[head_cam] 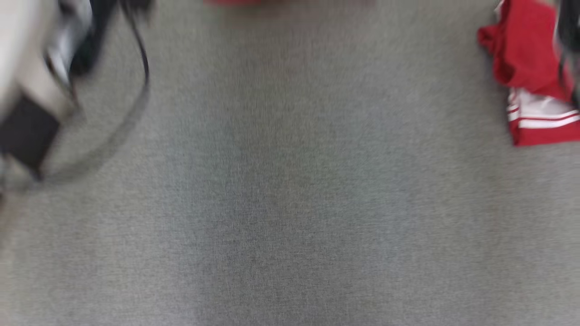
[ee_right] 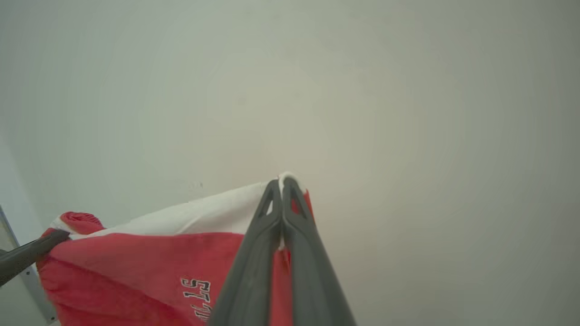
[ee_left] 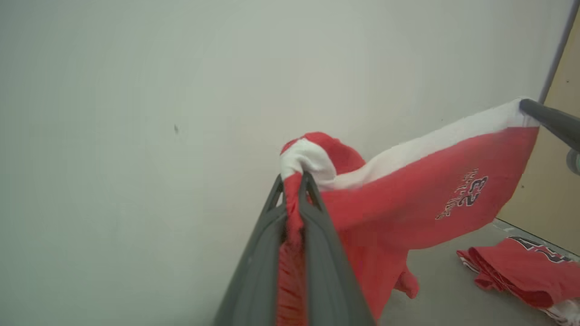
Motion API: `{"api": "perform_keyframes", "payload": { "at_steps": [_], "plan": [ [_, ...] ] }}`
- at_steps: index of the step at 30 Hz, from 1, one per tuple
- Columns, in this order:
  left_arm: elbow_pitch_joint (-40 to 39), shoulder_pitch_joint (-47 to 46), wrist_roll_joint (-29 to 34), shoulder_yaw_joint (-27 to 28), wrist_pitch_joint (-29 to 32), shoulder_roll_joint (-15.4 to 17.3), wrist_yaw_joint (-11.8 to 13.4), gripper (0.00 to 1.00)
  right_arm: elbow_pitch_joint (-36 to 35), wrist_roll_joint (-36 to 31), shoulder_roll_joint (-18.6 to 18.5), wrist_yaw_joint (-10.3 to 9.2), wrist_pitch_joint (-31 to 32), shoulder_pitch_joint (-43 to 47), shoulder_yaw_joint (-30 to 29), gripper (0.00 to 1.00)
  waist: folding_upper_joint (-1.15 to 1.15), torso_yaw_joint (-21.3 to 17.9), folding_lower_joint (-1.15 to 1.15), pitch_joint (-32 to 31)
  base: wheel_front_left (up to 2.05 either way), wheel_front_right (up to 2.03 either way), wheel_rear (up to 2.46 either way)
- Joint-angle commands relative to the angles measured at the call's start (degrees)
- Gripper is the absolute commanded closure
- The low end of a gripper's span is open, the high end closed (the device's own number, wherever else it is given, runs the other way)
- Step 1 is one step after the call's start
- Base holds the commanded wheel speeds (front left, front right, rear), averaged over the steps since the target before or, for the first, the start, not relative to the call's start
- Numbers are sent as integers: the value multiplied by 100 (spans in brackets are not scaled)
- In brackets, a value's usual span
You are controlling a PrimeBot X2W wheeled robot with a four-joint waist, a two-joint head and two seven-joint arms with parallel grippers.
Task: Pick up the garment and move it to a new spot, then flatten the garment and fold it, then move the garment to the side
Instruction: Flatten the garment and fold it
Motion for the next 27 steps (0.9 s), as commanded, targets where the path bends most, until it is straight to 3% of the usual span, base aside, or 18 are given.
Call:
{"api": "perform_keyframes", "payload": {
  "at_steps": [1,6,12,17,21,22,27],
  "plan": [
    [-273,699,-50,70,-71,86,85,100,-319,71,-181,8,-29,630,-123,100,0,-29,1,-655,0,0,0],
    [-1482,2585,-8,669,-81,256,518,100,-1221,189,-489,8,-29,2484,-564,100,0,79,1,-1158,0,0,0],
    [-2747,4881,388,1288,-79,45,915,100,-2036,158,-534,8,-30,4745,-996,100,0,187,1,-1479,0,0,0],
    [-3024,6043,836,1475,-80,-134,968,100,-2389,-55,-449,7,-30,5929,-1046,100,0,219,1,-1604,0,0,0],
    [-3001,7034,1243,1770,-80,-442,834,100,-2467,-228,-360,7,-31,6860,-1156,100,0,232,1,-1750,0,0,0],
    [-3004,7521,1406,2077,-81,-697,787,100,-2528,-257,-301,7,-29,7286,-1134,100,0,228,1,-1825,0,0,0],
    [-2987,8622,2079,2878,-80,-1273,439,100,-2618,-387,-357,7,-30,8013,-831,100,0,203,1,-1972,0,0,0]
  ]
}}
